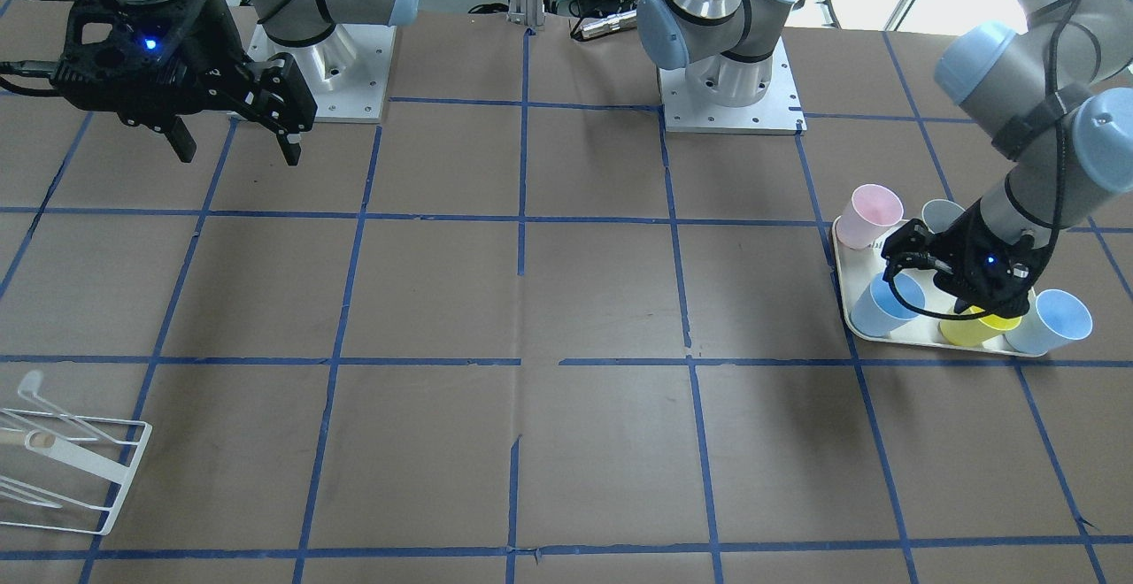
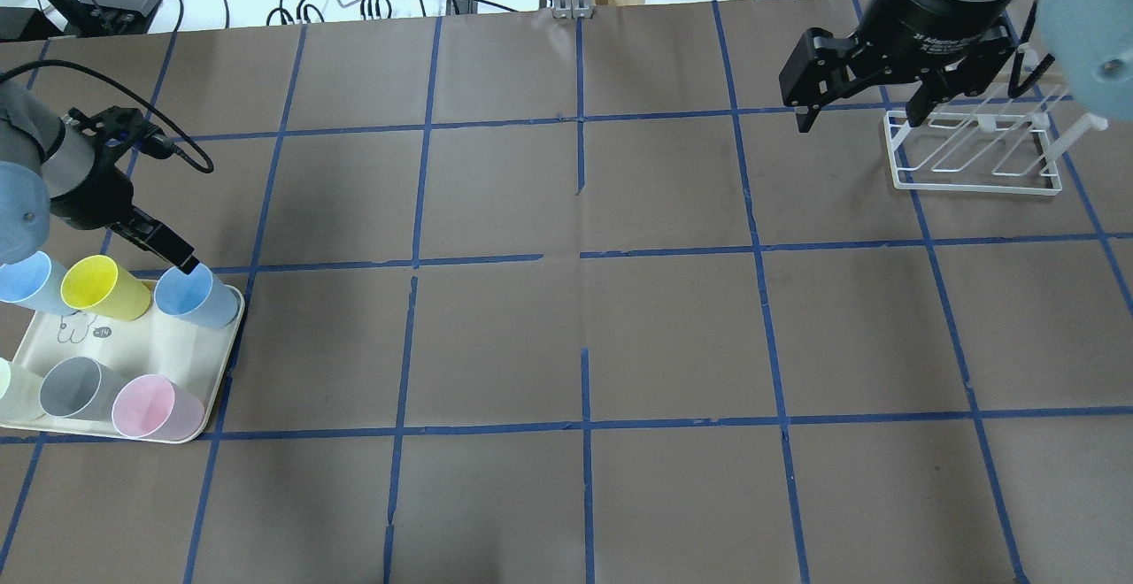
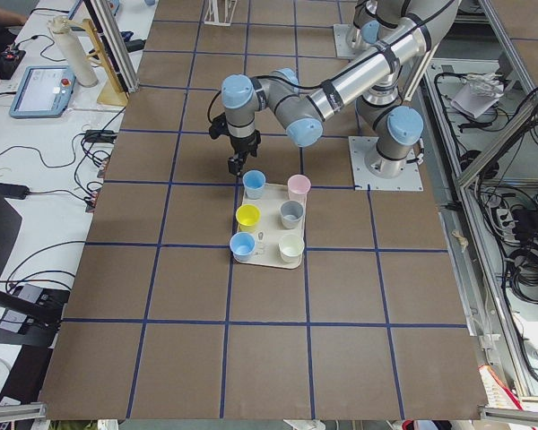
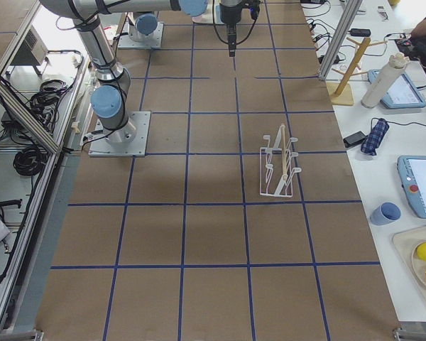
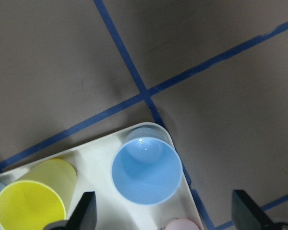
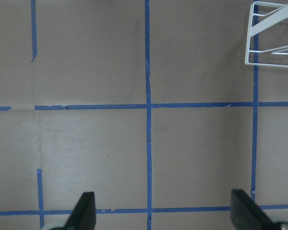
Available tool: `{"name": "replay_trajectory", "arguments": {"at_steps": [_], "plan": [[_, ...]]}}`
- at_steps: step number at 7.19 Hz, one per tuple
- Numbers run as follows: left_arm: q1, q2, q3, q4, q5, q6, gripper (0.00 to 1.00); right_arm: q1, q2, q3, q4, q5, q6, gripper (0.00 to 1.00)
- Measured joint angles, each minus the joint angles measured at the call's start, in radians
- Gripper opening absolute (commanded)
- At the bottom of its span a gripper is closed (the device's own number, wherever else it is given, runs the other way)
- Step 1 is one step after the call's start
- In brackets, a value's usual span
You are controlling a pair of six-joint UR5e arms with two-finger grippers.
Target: Transfer IKEA cup to right arm and place on rack
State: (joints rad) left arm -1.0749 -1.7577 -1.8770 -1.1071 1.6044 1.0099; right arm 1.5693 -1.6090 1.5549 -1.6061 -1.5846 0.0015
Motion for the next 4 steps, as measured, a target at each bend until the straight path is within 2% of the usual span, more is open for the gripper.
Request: {"name": "replay_trajectory", "arguments": {"at_steps": [4], "plan": [[0.028,-0.092,0.032,0.033,0.002,0.074,1.00,0.000,0.000,0.001,0.000,0.001,0.001,1.00]]}}
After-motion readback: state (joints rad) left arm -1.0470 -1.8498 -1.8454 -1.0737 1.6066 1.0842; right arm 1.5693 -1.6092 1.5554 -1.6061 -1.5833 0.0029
